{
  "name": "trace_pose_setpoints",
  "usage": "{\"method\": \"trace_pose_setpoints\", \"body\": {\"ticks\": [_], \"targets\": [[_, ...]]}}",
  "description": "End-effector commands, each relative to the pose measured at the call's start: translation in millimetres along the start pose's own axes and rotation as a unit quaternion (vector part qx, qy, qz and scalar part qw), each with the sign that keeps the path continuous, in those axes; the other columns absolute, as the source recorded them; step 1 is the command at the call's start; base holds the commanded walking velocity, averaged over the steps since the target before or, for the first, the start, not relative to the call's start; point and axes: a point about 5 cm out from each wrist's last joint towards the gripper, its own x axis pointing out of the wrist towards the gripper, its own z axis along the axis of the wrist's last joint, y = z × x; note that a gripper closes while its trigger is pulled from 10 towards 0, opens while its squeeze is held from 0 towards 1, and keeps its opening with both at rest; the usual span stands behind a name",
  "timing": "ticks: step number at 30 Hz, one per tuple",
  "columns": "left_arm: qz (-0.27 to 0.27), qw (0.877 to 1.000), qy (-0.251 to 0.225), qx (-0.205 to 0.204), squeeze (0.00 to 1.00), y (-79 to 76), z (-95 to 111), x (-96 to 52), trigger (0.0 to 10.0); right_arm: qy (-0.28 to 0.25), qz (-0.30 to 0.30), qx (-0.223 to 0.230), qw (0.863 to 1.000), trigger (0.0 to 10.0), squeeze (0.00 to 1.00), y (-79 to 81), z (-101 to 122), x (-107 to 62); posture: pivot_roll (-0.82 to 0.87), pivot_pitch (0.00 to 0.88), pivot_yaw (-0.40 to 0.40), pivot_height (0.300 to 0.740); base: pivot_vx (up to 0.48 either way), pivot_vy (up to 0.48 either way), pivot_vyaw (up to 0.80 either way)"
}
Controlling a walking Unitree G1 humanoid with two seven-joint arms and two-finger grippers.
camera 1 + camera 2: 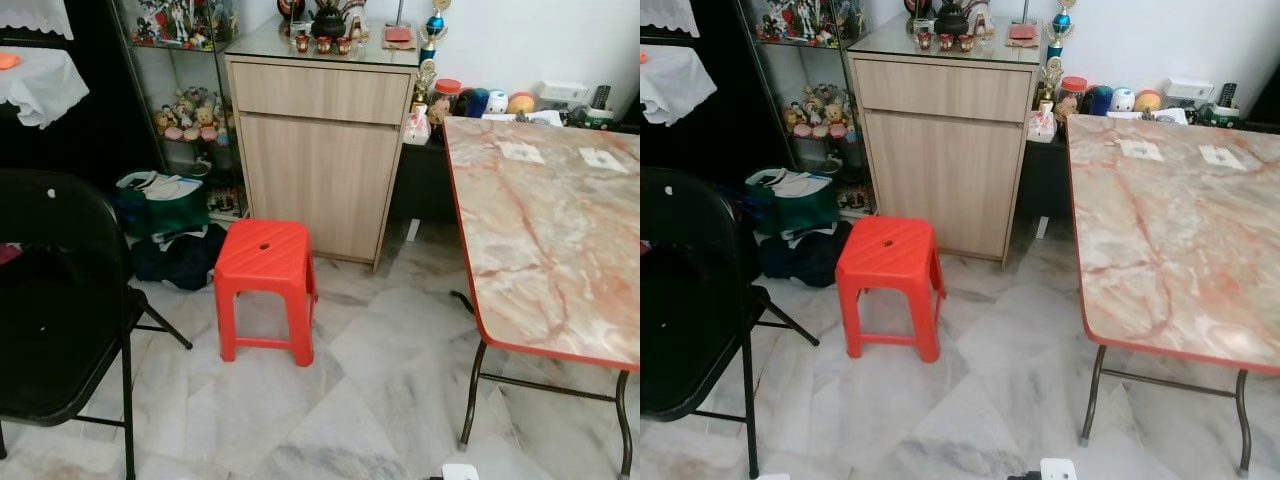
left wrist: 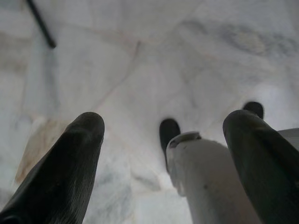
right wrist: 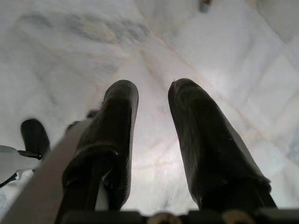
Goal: Setting the table
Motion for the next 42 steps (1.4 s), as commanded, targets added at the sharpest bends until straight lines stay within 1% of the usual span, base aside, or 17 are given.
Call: {"method": "trace_pose_setpoints", "body": {"ticks": [1,3,5,6,8,11,14,18,19,24,28,30,31,33,36,38,42], "targets": [[-0.007,0.999,-0.003,-0.035,0.0,-2.1,8,2.1,10.0,-0.028,0.028,0.1,0.994,10.0,0.0,-24.3,13,0.6,0.14,0.013,-0.059,0.74,0.0,0.0,-0.77],[-0.005,0.999,0.001,-0.036,0.0,-1.7,6,1.8,10.0,-0.03,0.014,0.112,0.993,10.0,0.0,-28.9,15,0.6,0.11,0.024,-0.019,0.74,0.0,0.0,-0.77],[-0.005,0.999,0.006,-0.034,0.0,-2.3,4,1.6,10.0,-0.03,0.006,0.117,0.993,10.0,0.0,-31.5,15,0.6,0.11,0.018,-0.014,0.74,0.0,0.0,-0.76],[-0.007,1.0,0.01,-0.027,0.0,-2.4,3,1.5,10.0,-0.031,0.005,0.115,0.993,10.0,0.0,-32.5,15,0.5,0.11,0.018,-0.014,0.74,0.0,0.0,-0.75],[-0.009,1.0,0.011,-0.022,0.0,-0.3,3,1.2,10.0,-0.033,0.006,0.122,0.992,10.0,0.0,-32.1,16,0.6,0.09,0.026,-0.015,0.74,0.0,0.0,-0.75],[-0.007,1.0,0.011,-0.02,0.0,1.9,3,0.9,10.0,-0.032,0.01,0.118,0.992,10.0,0.0,-31.8,16,0.7,0.09,0.026,-0.015,0.74,0.0,0.0,-0.75],[0.001,1.0,0.005,-0.02,0.0,6.4,7,1.2,10.0,-0.03,0.013,0.105,0.994,10.0,0.0,-30.6,18,1.1,0.09,0.04,-0.036,0.74,0.0,0.0,-0.75],[0.006,1.0,0.001,-0.025,0.0,9.6,10,1.3,10.0,-0.03,0.015,0.093,0.995,10.0,0.0,-26.8,20,1.7,0.08,0.044,-0.016,0.74,0.0,0.0,-0.75],[0.007,1.0,0.003,-0.025,0.0,9.8,8,1.1,10.0,-0.034,0.015,0.097,0.995,10.0,0.0,-25.8,21,1.8,0.07,0.044,-0.002,0.74,0.0,0.0,-0.74],[0.008,1.0,0.012,-0.013,0.0,10.5,4,0.4,10.0,-0.048,0.016,0.11,0.993,10.0,0.0,-22.3,24,2.0,0.04,0.052,0.009,0.74,0.0,0.0,0.0],[0.006,1.0,0.009,-0.011,0.0,8.7,5,0.7,10.0,-0.045,0.014,0.106,0.993,10.0,0.0,-24.5,24,2.0,0.06,0.06,-0.007,0.74,0.0,0.0,0.0],[0.006,1.0,0.009,-0.01,0.0,7.0,4,0.7,10.0,-0.04,0.012,0.092,0.995,10.0,0.0,-27.3,24,2.0,0.07,0.065,-0.018,0.74,0.0,0.0,0.0],[0.006,1.0,0.009,-0.01,0.0,7.0,4,0.7,10.0,-0.04,0.012,0.092,0.995,10.0,0.0,-27.3,24,2.0,0.07,0.065,-0.018,0.74,0.0,0.0,0.0],[0.007,1.0,0.011,-0.011,0.0,6.9,2,0.2,10.0,-0.038,0.01,0.088,0.995,10.0,0.0,-29.0,24,1.9,0.08,0.066,-0.022,0.74,0.0,-0.36,0.0],[0.013,0.999,0.023,-0.023,0.0,9.1,-7,-1.6,10.0,-0.041,0.004,0.099,0.994,10.0,0.0,-30.9,23,1.6,0.08,0.072,-0.008,0.74,0.0,-0.461,0.0],[0.014,0.999,0.024,-0.023,0.0,9.7,-7,-1.9,10.0,-0.041,0.004,0.1,0.994,10.0,0.0,-31.0,23,1.5,0.08,0.076,-0.005,0.74,0.0,-0.461,0.0],[0.015,0.999,0.026,-0.021,0.0,10.9,-8,-2.2,10.0,-0.042,0.011,0.081,0.996,10.0,0.0,-31.5,24,1.5,0.08,0.082,-0.011,0.74,0.0,-0.462,0.0]]}}
